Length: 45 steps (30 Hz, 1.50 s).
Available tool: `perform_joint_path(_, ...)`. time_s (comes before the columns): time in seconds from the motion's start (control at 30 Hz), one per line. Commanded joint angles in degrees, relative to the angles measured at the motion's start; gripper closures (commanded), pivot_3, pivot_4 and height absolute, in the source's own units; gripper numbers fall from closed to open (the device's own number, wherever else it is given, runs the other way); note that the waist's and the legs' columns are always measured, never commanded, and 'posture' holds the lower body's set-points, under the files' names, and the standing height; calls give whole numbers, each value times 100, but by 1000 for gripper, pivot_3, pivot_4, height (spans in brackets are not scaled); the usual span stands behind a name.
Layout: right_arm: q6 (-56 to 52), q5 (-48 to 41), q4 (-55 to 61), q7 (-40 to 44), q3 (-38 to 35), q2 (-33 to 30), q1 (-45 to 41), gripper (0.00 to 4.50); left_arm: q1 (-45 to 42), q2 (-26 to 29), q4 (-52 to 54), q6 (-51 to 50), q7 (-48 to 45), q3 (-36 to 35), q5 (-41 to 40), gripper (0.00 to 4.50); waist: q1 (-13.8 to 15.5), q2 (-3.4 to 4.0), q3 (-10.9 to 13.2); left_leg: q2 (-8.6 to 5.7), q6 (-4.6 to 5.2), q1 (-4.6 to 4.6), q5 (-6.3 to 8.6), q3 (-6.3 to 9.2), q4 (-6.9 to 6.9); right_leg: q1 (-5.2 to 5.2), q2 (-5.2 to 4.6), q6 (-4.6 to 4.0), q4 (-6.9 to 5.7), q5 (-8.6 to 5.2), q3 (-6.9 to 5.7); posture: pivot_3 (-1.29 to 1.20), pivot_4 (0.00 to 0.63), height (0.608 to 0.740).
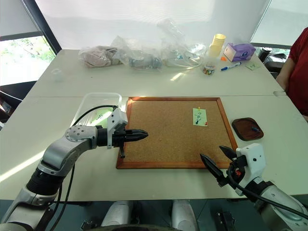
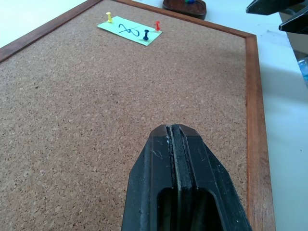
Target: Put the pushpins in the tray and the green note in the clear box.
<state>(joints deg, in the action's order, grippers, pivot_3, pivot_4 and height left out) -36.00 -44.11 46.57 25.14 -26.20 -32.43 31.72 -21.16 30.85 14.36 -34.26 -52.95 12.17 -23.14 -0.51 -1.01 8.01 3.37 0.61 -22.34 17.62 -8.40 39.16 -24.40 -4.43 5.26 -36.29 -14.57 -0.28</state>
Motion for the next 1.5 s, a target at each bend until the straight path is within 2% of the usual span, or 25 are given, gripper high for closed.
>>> perform_joint_path(0.03,45,-9,110,46,-34,-41,14,452,-10,6,74,252,-33,-113,17,4500,1,0,0,0,0,-1,0,2,0,0,0,0,0,0,-1,0,150,737)
perform_joint_path(0.2,20,60,40,-27,25,-66,-206,452,-87,-39,58,239,-34,-128,-66,4500,-2,-1,0,-2,0,-2,0,6,0,2,-2,0,2,0,-3,0,150,737)
perform_joint_path(0.3,18,226,51,-126,39,-38,-210,452,-133,-57,-66,579,95,-33,263,4500,6,-1,0,-3,0,-3,0,10,0,2,-2,0,2,0,-6,0,150,737)
perform_joint_path(0.47,24,265,45,-204,62,17,-326,452,-244,-148,-122,374,-77,-106,-26,4500,3,-1,0,-9,0,-5,0,15,0,5,-6,0,4,0,-9,0,150,737)
perform_joint_path(0.73,39,275,74,-250,118,65,-342,452,-357,-197,-256,331,-96,-123,-41,4500,0,-1,1,-10,1,-5,0,21,0,7,-6,1,5,0,-12,0,150,737)
perform_joint_path(0.87,-9,163,17,-374,0,82,-485,452,-775,-498,-608,304,154,-197,-49,4500,19,-3,2,-17,1,-6,-1,26,1,10,-10,1,6,0,-15,0,150,737)
perform_joint_path(0.93,-52,1,-61,-504,-67,97,-751,452,-1116,-709,-974,393,245,-104,77,4500,37,-6,3,-27,2,-6,-1,34,1,13,-12,2,6,0,-16,0,150,737)
perform_joint_path(1.0,-152,-84,-209,-691,-59,59,-1170,452,-1376,-771,-1348,625,180,318,518,4500,35,-7,3,-43,3,-8,-1,52,3,15,-14,3,7,1,-15,0,150,737)
perform_joint_path(1.17,-744,240,-1198,-1263,457,-175,-2815,452,-1865,-1094,-1980,579,250,1082,1250,4500,-22,-9,5,-55,5,-10,0,73,2,18,-11,4,12,1,-14,0,150,737)
perform_joint_path(1.3,-873,443,-1961,-1345,812,-54,-3767,452,-1874,-1183,-2104,578,328,1214,1523,4500,-14,-6,6,-54,5,-17,0,78,-3,5,-9,6,6,3,-14,0,150,737)
perform_joint_path(1.5,-340,1370,-3779,-1042,1627,123,-4968,452,-1629,-1116,-2139,508,449,1374,1920,4500,-19,-4,7,-55,6,-18,0,73,-1,4,-10,19,8,10,-14,0,150,737)
